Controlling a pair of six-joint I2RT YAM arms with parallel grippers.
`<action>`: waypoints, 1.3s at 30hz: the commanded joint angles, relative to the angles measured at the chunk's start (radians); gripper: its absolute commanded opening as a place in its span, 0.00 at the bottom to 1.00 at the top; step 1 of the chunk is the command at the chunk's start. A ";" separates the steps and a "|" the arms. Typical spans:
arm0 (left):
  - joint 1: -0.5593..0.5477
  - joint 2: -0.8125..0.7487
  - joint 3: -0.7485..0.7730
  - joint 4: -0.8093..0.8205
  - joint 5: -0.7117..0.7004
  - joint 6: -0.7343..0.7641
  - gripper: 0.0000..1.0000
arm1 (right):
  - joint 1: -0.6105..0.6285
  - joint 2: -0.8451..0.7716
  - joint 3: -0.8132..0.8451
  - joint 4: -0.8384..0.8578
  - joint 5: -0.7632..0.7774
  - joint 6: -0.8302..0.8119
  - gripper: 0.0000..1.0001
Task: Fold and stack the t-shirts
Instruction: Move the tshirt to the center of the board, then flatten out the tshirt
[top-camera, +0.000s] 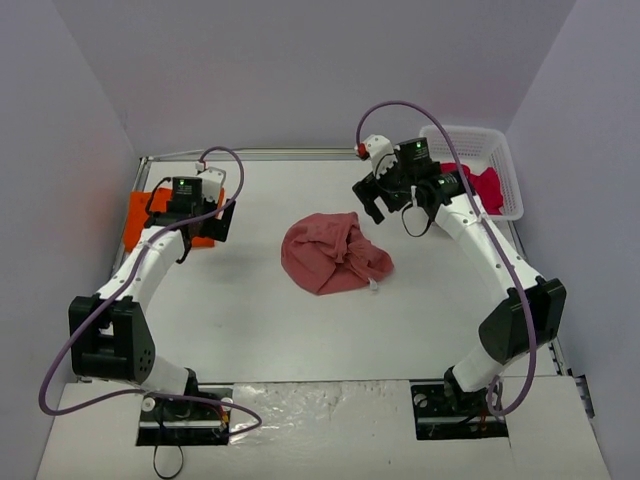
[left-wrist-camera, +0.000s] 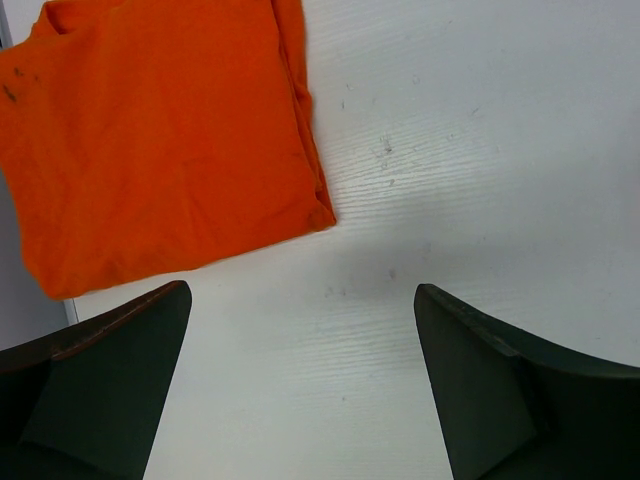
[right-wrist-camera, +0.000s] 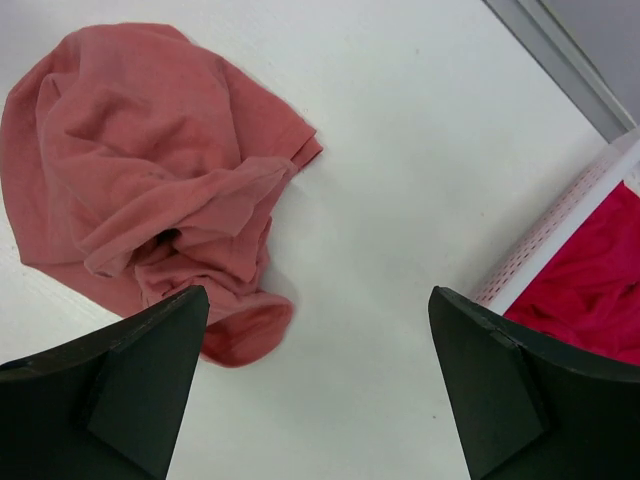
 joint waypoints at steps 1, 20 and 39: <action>-0.009 -0.004 0.031 -0.007 0.000 0.019 0.94 | -0.007 -0.013 -0.064 -0.017 -0.021 0.005 0.88; -0.010 0.007 0.036 -0.021 0.000 0.021 0.94 | 0.034 -0.009 -0.191 -0.060 -0.126 -0.026 0.67; -0.012 0.017 0.028 -0.016 0.000 0.025 0.94 | 0.088 0.150 -0.181 -0.062 -0.113 -0.048 0.40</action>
